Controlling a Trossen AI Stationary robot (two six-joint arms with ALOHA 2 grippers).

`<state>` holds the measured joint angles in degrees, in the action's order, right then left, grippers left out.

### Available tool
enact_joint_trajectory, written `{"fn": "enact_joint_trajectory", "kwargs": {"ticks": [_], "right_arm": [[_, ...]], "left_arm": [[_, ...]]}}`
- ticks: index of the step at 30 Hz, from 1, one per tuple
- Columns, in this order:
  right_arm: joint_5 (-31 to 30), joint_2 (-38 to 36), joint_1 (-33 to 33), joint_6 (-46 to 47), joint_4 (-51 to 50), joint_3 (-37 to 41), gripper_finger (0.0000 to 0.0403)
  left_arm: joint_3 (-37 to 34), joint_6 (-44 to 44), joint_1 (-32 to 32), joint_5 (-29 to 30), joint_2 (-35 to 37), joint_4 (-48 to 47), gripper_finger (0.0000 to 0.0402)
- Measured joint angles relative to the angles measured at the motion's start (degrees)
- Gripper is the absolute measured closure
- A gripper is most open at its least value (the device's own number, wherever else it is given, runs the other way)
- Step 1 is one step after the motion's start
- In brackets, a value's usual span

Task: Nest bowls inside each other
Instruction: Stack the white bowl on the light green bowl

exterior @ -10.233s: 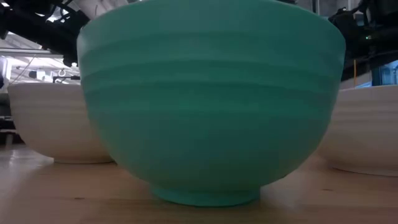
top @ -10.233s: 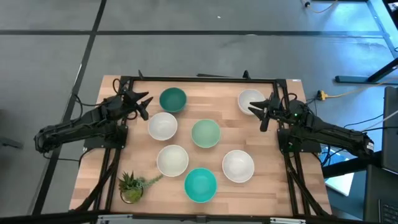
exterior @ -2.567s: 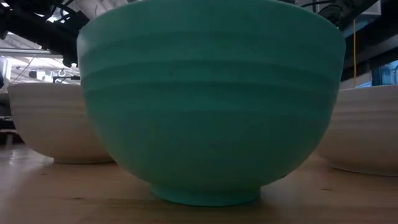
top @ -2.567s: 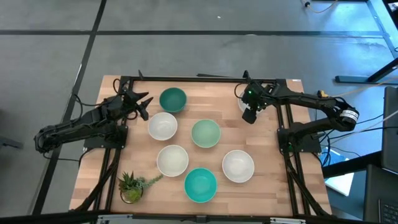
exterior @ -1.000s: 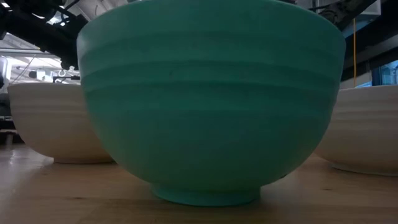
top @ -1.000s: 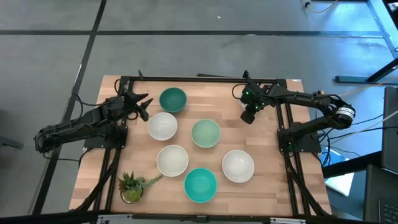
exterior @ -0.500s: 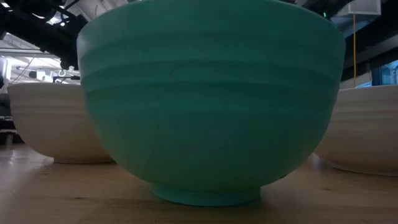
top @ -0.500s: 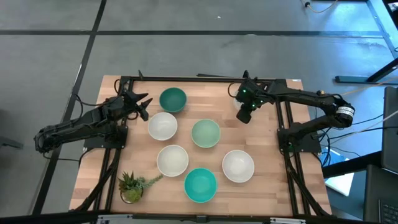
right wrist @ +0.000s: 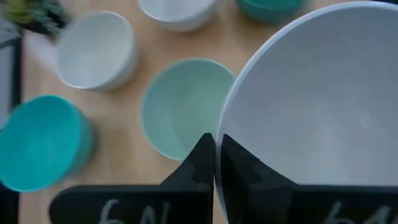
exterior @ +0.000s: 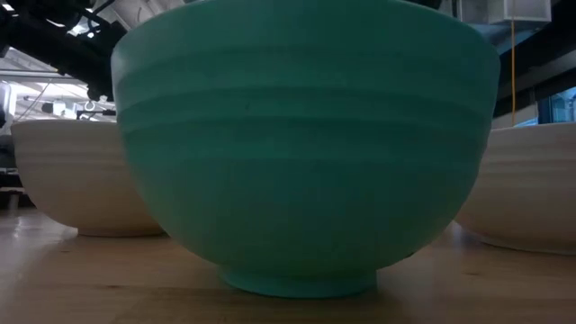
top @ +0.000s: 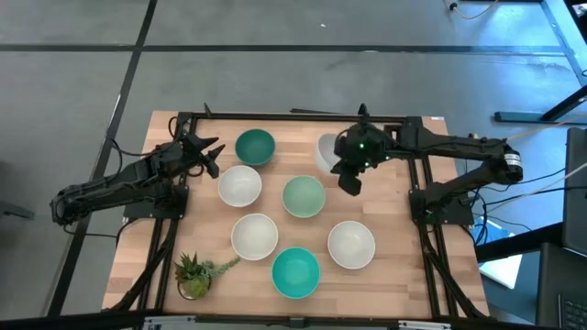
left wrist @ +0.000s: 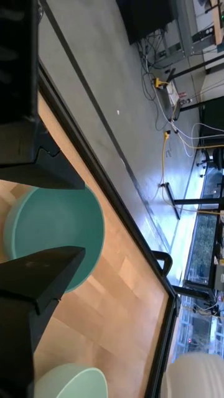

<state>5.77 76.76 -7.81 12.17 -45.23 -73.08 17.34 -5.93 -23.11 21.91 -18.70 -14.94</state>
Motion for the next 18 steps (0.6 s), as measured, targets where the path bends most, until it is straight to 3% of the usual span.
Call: {"fn": "enact_joint_trajectory", "kwargs": {"ticks": [10,18], "right_arm": [[-0.03,8.68,8.39,1.15,4.38,-1.15,0.0392],[0.11,21.33,13.87,-3.39,-3.71,-15.99,0.0392]], "left_arm": [[0.00,-0.02,0.00,-0.02,0.02,-0.04,0.0248],[0.00,-1.22,-0.01,-0.04,0.00,-0.09,0.0248]]}}
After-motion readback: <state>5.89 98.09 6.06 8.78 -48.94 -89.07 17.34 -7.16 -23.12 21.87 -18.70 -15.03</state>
